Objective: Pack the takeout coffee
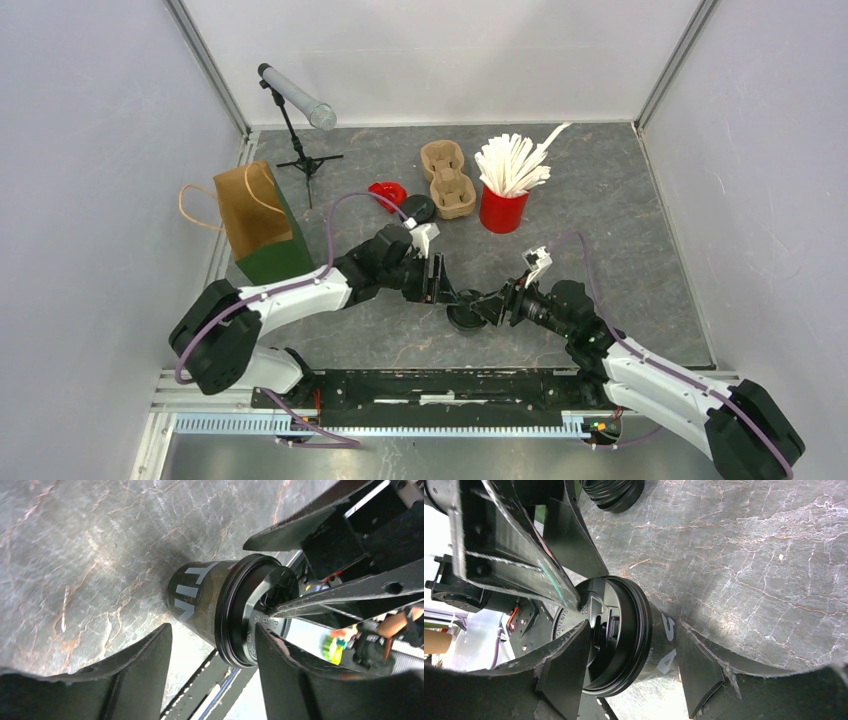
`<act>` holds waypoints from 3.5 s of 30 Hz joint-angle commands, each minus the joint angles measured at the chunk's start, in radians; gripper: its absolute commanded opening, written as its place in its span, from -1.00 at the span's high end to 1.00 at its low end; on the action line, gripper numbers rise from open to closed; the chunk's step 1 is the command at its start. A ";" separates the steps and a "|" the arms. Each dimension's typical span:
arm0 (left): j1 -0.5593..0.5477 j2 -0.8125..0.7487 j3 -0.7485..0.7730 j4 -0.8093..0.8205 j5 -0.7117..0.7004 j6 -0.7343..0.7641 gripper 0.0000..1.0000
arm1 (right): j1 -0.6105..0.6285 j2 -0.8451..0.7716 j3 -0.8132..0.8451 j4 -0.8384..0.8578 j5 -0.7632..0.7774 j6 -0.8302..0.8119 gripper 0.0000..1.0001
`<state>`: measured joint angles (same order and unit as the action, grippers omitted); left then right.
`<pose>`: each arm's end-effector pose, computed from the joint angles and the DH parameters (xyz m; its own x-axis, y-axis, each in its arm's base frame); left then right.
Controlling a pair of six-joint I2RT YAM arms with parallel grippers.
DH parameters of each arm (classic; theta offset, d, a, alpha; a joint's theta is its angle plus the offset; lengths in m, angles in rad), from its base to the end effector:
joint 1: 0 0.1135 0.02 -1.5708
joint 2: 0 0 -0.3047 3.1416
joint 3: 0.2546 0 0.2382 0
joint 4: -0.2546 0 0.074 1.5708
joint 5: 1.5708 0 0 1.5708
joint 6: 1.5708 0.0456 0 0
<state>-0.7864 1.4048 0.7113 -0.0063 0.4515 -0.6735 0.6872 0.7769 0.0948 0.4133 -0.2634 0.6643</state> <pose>0.1790 -0.2075 0.2387 -0.8999 0.1073 -0.4227 0.3983 0.5965 -0.6968 0.0955 0.0937 0.1970 -0.6589 0.2293 -0.7164 -0.5085 0.5661 0.6488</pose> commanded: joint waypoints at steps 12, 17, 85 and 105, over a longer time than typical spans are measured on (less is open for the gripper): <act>-0.029 -0.257 -0.220 0.258 -0.054 -0.464 -0.51 | 0.005 -0.031 -0.061 -0.035 0.036 0.001 -0.31; -0.083 -0.236 -0.294 0.407 -0.093 -0.572 -0.51 | 0.004 -0.030 -0.061 -0.033 0.036 0.002 -0.31; -0.182 -0.269 0.001 -0.137 -0.494 -0.298 -0.21 | -0.006 -0.088 0.230 -0.362 0.150 -0.176 -0.75; -0.181 -0.561 0.306 -0.548 -0.615 0.115 -1.00 | 0.269 0.155 0.560 -0.625 0.286 -0.442 -0.96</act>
<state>-0.9707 0.8860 0.9142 -0.4366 -0.1257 -0.7452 0.9154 0.8818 0.5880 -0.1772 -0.0692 0.2630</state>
